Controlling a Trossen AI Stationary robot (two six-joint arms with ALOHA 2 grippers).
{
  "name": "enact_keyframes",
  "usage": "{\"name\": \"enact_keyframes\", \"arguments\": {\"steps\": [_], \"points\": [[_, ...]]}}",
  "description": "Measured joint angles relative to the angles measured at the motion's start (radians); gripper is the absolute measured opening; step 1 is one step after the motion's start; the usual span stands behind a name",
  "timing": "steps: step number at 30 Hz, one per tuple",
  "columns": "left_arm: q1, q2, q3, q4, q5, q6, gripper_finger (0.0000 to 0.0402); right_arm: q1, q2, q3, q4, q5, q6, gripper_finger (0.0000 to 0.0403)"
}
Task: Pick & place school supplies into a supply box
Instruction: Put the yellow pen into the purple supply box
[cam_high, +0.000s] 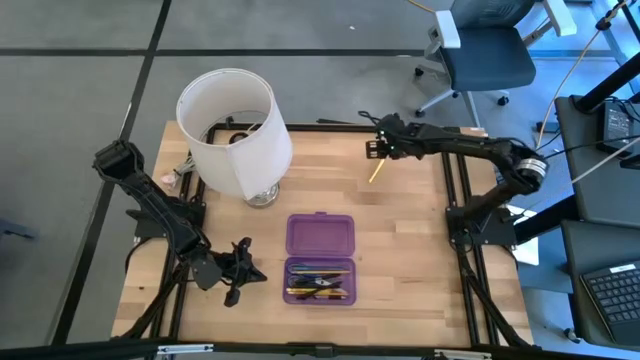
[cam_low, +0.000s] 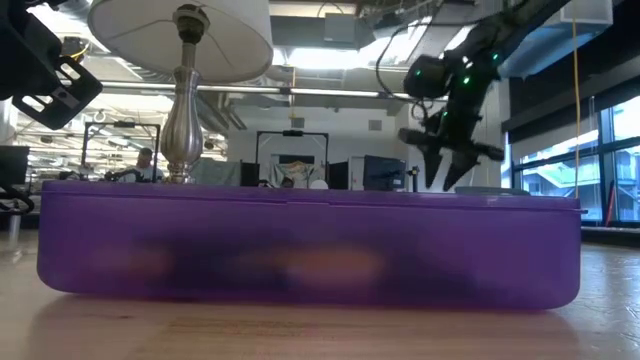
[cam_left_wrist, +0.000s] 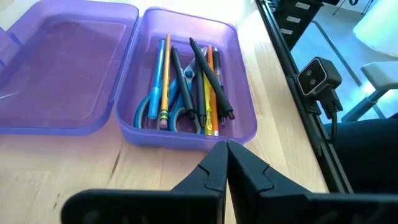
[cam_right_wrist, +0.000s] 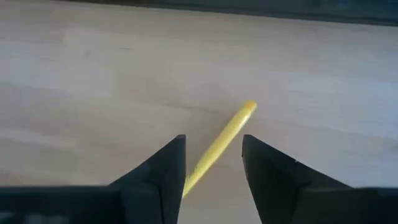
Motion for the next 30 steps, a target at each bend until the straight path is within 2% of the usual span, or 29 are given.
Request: {"name": "enact_keyframes", "arguments": {"steps": [4,8,14,19,30], "points": [[0.000,0.000,0.000,0.000,0.001,0.000,0.0004,0.000,0.061,0.000,0.019,-0.001,-0.016,0.0161],[0.000,0.000,0.000,0.000,0.001,0.000,0.0004,0.000,0.111,0.000,0.023,0.002,0.053,0.0161],[0.000,0.000,0.000,-0.001,0.001,0.000,0.0004,-0.016,0.183,0.000,0.042,0.004,0.064,0.0161],[0.000,0.000,0.000,-0.001,0.002,0.000,0.0004,-0.029,0.223,0.000,0.076,0.046,0.083,0.0161],[0.000,0.000,0.000,-0.004,0.003,0.000,0.0004,-0.058,0.296,0.005,0.124,0.031,0.109,0.0161]]}}
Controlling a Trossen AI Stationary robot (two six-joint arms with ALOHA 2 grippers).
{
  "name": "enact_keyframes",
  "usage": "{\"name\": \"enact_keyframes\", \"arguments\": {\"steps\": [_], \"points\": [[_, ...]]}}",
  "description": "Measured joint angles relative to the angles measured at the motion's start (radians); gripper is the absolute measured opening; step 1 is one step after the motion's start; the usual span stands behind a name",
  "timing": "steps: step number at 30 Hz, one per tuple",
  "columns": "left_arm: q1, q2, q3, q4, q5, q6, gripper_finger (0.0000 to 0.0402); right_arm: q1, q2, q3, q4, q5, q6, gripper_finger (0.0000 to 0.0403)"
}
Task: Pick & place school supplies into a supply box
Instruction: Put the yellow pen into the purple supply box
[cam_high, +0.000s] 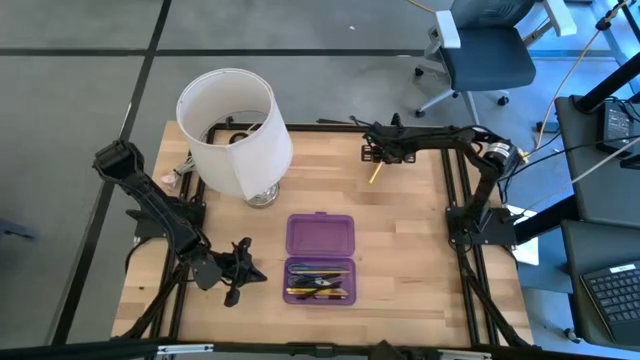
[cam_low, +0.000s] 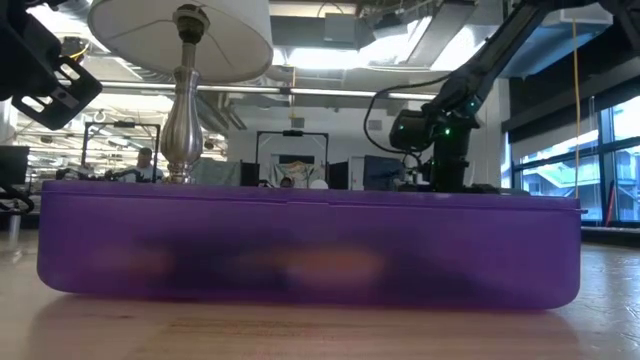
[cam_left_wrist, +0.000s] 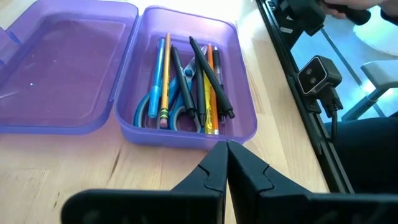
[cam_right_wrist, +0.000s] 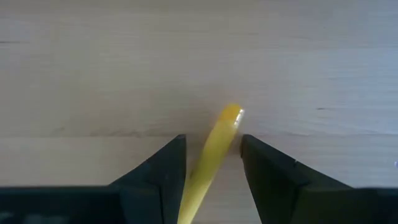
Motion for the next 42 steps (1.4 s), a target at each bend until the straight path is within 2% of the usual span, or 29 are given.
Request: {"name": "enact_keyframes", "arguments": {"steps": [12,18,23,26,31,38,42], "points": [[0.000,0.000,0.000,-0.001,0.000,0.000,0.0004,0.014,0.025,0.000,0.009,0.039,-0.129,0.0161],[0.000,0.000,0.000,-0.001,0.000,0.000,0.0004,0.015,0.026,0.000,0.013,0.044,-0.137,0.0161],[0.000,0.000,0.000,-0.002,0.000,0.000,0.0004,0.014,0.027,-0.001,0.015,0.044,-0.236,0.0158],[0.000,0.000,0.000,-0.001,0.000,0.000,0.0004,0.014,0.027,-0.001,0.016,0.035,-0.196,0.0143],[0.000,0.000,0.000,-0.002,0.000,0.000,0.0004,0.014,0.027,-0.002,0.024,0.015,-0.222,0.0108],[0.000,0.000,0.000,-0.001,0.006,0.000,0.0004,0.027,0.028,-0.002,0.026,0.021,-0.365,0.0049],[0.000,0.000,0.000,-0.001,0.007,0.000,0.0004,0.039,0.028,-0.002,0.024,0.026,-0.444,0.0047]]}}
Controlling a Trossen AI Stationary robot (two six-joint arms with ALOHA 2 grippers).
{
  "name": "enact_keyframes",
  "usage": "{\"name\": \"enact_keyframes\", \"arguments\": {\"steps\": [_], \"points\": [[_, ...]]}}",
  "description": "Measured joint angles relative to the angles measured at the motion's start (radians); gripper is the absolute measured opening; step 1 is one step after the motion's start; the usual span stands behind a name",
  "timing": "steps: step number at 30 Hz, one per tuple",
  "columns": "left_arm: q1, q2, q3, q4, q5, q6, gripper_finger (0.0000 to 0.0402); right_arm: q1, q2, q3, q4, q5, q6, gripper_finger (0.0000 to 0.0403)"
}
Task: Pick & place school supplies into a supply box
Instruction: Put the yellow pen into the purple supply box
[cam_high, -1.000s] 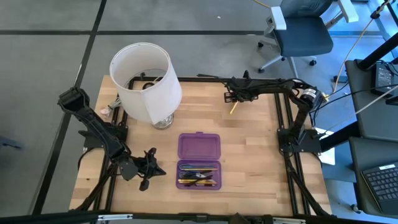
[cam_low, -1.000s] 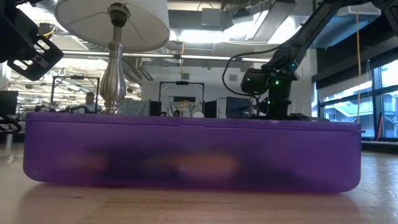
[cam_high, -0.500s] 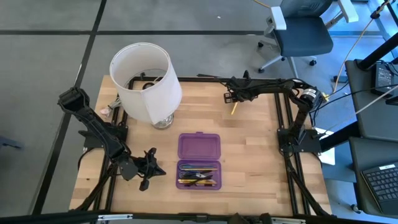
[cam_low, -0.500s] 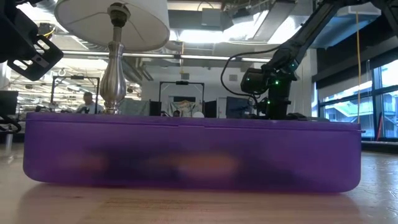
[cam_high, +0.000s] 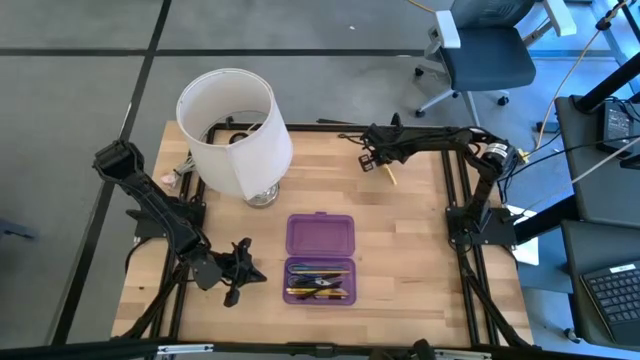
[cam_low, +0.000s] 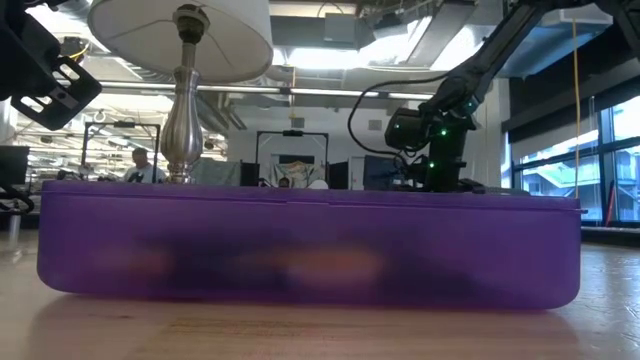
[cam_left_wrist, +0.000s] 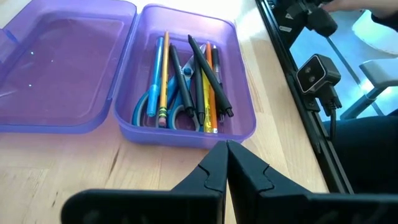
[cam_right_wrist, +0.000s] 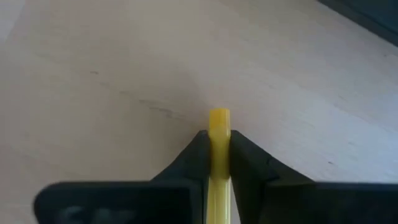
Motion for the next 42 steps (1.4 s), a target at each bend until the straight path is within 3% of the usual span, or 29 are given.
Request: {"name": "enact_keyframes", "arguments": {"steps": [6,12,18,22,26,31,36,42], "points": [[0.000,0.000,0.000,0.000,0.000,0.000,0.0004,0.048,-0.058,-0.007,-0.052,-0.056,-0.041,0.0066],[0.000,0.000,0.000,0.000,-0.003,0.001,0.0004,0.156,-0.190,0.001,-0.039,-0.186,-0.107,0.0047],[0.000,0.000,0.000,0.000,-0.027,0.062,0.0004,0.372,-0.297,0.002,0.140,-0.372,-0.113,0.0059],[0.002,0.000,0.000,0.000,-0.072,0.105,0.0004,0.547,-0.310,0.002,0.376,-0.437,-0.128,0.0069],[0.002,0.000,0.000,0.000,-0.107,0.153,0.0004,0.709,-0.286,0.003,0.543,-0.432,-0.223,0.0054],[0.002,0.000,0.000,0.001,-0.135,0.157,0.0004,0.856,-0.222,0.004,0.634,-0.341,-0.267,0.0052],[0.002,0.000,0.000,0.001,-0.173,0.158,0.0004,0.916,-0.108,0.004,0.753,-0.317,-0.241,0.0067],[0.002,0.000,0.000,0.001,-0.184,0.157,0.0004,0.928,0.005,0.004,0.846,-0.317,-0.218,0.0053]]}}
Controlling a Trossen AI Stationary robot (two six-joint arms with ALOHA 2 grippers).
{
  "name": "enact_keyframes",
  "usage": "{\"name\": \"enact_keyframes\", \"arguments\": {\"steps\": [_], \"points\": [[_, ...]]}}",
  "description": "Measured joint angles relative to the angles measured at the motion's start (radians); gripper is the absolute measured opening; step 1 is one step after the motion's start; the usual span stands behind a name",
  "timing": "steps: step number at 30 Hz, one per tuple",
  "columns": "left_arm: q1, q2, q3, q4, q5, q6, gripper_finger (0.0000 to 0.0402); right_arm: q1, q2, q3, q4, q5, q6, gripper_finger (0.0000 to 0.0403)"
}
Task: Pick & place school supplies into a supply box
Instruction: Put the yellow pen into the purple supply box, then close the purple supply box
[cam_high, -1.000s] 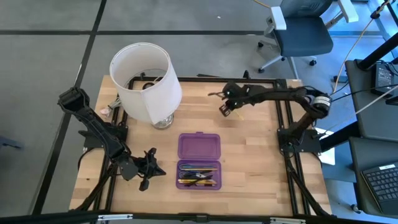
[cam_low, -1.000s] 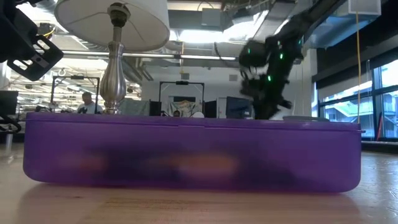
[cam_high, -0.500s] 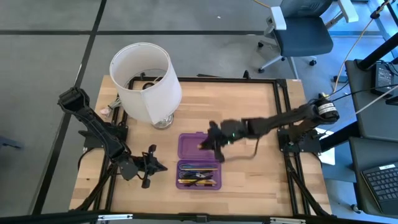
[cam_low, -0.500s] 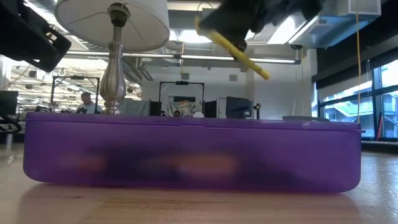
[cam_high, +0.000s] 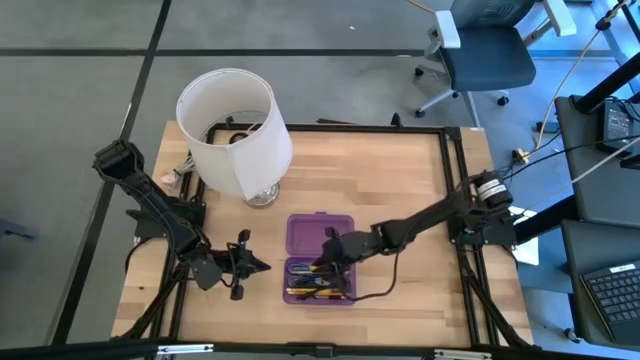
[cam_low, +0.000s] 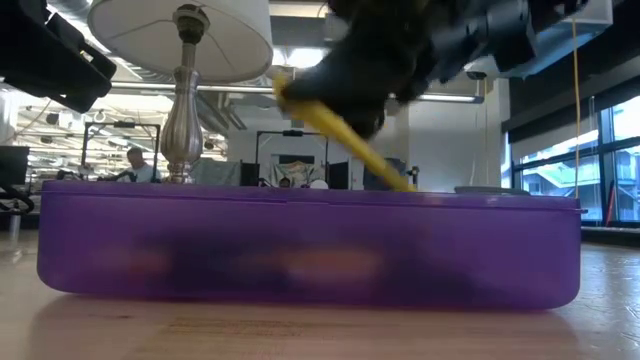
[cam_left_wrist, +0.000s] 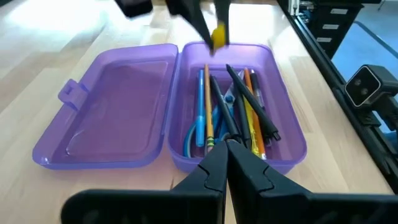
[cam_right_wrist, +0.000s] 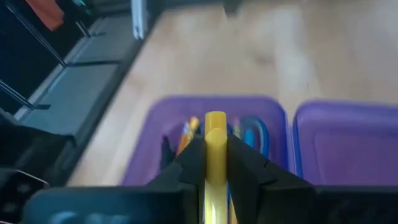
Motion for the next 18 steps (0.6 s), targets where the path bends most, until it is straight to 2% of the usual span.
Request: {"name": "enact_keyframes", "arguments": {"steps": [4,8,18], "points": [[0.000,0.000,0.000,0.000,0.000,0.000,0.0004,-0.001,0.051,0.000,-0.002,0.001,0.026,0.0054],[0.000,0.000,0.000,0.000,0.000,0.000,0.0004,-0.005,0.083,0.000,-0.002,0.001,0.033,0.0073],[0.000,0.000,0.000,0.000,-0.001,0.000,0.0004,-0.005,0.114,0.000,0.000,-0.003,0.029,0.0082]]}}
